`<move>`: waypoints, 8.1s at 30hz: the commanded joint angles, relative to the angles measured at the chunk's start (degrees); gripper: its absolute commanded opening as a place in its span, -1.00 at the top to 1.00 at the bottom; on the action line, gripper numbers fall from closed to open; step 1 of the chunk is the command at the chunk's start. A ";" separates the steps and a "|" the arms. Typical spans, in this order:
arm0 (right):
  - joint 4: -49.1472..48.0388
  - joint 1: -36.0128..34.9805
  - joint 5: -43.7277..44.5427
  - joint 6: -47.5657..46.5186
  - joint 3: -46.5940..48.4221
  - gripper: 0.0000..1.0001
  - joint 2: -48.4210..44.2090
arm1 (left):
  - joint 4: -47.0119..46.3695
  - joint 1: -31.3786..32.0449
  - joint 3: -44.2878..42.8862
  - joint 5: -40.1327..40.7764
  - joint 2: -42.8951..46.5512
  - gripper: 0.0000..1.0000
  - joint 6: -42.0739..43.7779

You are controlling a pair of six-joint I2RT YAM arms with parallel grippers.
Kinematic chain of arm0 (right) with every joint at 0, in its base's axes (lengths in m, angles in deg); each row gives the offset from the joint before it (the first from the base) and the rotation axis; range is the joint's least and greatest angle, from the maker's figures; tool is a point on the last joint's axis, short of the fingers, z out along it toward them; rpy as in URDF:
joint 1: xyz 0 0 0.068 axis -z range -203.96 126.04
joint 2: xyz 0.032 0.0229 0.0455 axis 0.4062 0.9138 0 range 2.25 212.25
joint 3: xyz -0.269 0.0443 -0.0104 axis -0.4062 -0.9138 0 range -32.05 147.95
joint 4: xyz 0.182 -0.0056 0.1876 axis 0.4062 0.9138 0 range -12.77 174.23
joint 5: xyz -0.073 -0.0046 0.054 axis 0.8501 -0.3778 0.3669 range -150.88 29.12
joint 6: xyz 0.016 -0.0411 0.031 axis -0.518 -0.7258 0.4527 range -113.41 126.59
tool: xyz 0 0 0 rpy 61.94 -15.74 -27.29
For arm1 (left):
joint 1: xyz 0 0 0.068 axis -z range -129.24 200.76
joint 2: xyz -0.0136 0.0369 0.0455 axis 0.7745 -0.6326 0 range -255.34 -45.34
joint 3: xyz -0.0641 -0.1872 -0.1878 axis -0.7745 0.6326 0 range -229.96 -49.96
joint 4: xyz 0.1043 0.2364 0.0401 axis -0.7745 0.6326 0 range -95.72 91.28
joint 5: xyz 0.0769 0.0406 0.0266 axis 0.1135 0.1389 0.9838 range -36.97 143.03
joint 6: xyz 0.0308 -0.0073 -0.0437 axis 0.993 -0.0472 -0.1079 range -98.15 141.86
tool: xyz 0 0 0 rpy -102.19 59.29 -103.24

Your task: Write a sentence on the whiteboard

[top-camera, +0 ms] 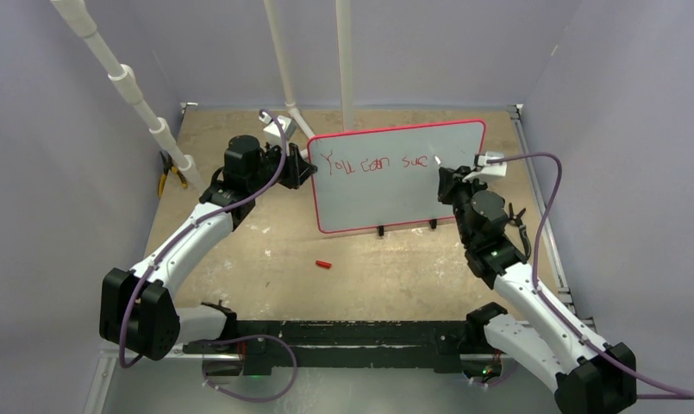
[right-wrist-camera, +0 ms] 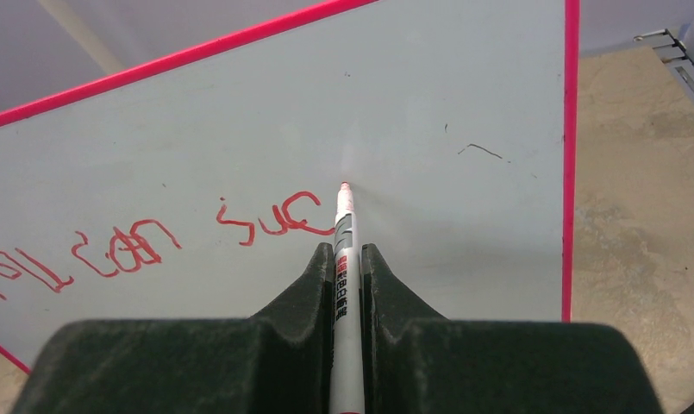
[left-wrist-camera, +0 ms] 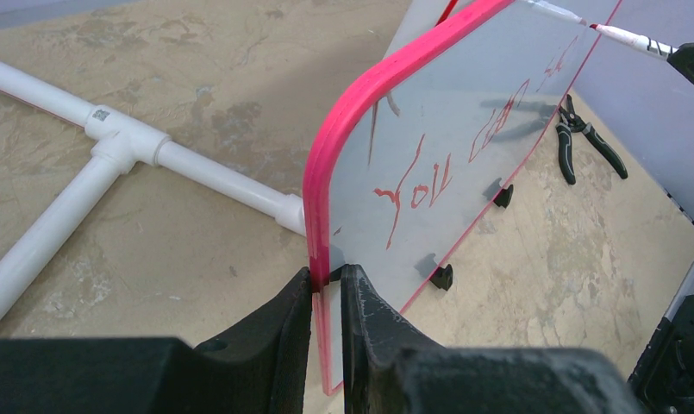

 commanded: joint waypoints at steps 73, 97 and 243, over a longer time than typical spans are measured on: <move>-0.77 0.30 6.07 -0.07 2.46 1.00 1.93 | -0.94 0.16 0.26 -1.12 2.19 0.69 0.98; -3.08 0.28 -0.58 -1.77 2.17 1.00 2.28 | -0.85 0.25 0.32 -1.04 2.19 0.69 1.08; 1.12 2.41 6.43 2.02 2.30 1.00 2.72 | -0.15 1.83 0.11 -0.28 2.45 0.69 1.70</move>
